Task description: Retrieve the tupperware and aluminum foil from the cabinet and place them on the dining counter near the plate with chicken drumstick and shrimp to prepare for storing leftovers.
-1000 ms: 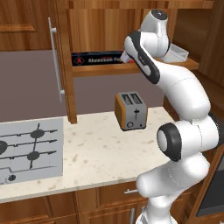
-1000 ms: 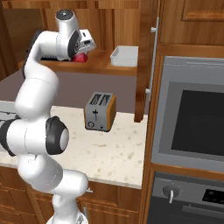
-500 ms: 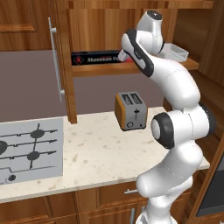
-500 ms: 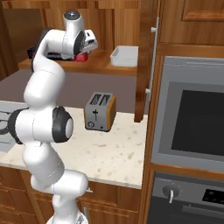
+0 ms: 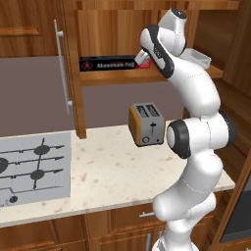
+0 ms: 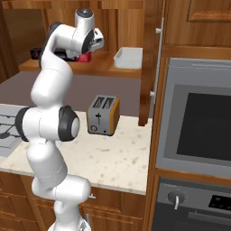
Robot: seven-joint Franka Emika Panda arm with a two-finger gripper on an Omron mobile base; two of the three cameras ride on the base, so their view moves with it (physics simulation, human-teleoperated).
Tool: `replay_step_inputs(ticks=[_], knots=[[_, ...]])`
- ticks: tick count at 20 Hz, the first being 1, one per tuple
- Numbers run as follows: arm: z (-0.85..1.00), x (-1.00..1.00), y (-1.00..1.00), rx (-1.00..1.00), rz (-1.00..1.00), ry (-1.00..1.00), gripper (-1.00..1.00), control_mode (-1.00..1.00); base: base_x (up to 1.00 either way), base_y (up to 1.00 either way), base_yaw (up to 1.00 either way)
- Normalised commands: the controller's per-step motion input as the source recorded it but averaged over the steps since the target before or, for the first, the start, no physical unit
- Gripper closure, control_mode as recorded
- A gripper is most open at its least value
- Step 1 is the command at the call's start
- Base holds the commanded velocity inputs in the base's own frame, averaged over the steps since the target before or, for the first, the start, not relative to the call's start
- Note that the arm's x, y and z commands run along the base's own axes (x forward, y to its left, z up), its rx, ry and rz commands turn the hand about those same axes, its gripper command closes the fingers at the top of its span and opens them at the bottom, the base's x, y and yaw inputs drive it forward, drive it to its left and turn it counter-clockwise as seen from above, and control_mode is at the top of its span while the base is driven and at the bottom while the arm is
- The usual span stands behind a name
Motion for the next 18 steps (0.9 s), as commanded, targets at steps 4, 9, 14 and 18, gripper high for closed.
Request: replay_step_inputs(ticks=[4, 9, 14, 18], knots=[[-0.19, 0.11, 0.0, 0.0, 0.07, -0.01, -1.0, -1.0, 0.0, 0.0, 0.0], [-0.17, 0.18, 0.0, 0.02, 0.05, -0.03, -1.0, -1.0, 0.0, 0.0, 0.0], [-0.02, 0.4, 0.0, 0.02, 0.02, 0.0, -1.0, -1.0, 0.0, 0.0, 0.0], [-0.18, 0.42, 0.03, 0.03, 0.01, 0.0, -1.0, -1.0, 0.0, 0.0, 0.0]])
